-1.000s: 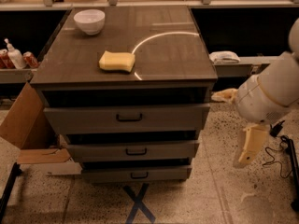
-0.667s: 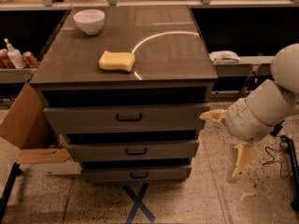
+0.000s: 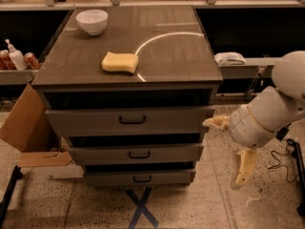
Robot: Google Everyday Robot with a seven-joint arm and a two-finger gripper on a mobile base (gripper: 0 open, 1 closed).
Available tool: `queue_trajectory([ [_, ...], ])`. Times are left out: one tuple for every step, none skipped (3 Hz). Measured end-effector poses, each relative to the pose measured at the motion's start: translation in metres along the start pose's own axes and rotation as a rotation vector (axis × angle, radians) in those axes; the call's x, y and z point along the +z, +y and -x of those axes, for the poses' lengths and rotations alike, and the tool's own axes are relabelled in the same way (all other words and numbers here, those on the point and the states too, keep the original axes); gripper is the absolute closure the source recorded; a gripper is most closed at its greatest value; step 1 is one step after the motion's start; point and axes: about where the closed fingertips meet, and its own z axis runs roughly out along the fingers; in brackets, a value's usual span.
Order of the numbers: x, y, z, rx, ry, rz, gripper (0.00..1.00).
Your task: Open middle drawer
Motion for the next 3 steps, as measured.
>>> queue_trajectory([
  [0.043,0.0,-0.025,0.003,0.002,0.048,0.0],
  [0.105,0.001,-0.049,-0.006,-0.028,0.11,0.0],
  [0.164,0.007,-0.069,0.017,-0.072,0.175,0.0],
])
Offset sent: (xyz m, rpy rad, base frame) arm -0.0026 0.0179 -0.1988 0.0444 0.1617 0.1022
